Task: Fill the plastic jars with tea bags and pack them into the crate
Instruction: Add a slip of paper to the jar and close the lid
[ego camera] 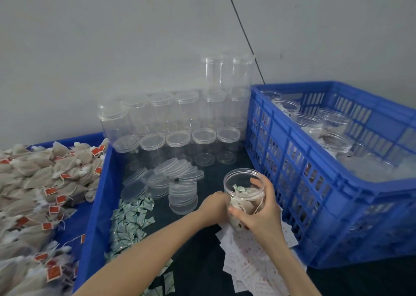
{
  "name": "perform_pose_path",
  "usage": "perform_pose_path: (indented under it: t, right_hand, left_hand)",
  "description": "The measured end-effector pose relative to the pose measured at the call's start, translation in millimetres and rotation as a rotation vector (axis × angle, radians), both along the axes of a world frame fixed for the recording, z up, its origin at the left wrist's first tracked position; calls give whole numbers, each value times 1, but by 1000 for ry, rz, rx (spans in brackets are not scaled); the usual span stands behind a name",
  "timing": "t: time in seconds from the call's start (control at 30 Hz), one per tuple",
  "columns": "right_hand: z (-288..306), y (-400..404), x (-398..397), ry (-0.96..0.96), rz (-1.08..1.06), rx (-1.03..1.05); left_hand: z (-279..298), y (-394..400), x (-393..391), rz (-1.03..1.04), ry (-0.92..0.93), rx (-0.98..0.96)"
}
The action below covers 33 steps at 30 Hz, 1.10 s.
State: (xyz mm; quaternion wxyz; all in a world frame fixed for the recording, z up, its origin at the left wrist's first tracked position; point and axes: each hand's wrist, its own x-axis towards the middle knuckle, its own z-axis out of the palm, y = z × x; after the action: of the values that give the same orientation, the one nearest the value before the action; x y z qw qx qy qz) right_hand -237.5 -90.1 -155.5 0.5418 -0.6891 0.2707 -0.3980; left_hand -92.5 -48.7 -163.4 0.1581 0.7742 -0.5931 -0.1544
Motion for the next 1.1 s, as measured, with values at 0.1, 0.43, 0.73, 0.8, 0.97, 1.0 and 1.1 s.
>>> perform_pose_path:
  t: [0.1,0.43,0.73,0.8,0.97,1.0,1.1]
  right_hand:
    - [2,0,-3,9,4,14]
    - [9,2,-7,52,8,21]
    - [9,0,-13,69,20,36]
    - [10,1,-14,80,25,39]
    - [9,1,-17,98,26,32]
    - [8,1,-17,100,29,36]
    - [7,0,-18,104,32,51]
  left_hand:
    - [-2,-2,3,16,-18,-25]
    - [-10,-9,10,14,49,48]
    - [-12,-12,10,51,59,-17]
    - [-12,-14,11,81,52,-20]
    - [-13,-14,10,114,158,-69]
    - [-15,-14,11,126,163,-78]
    - [-16,-14,11,157,160,-80]
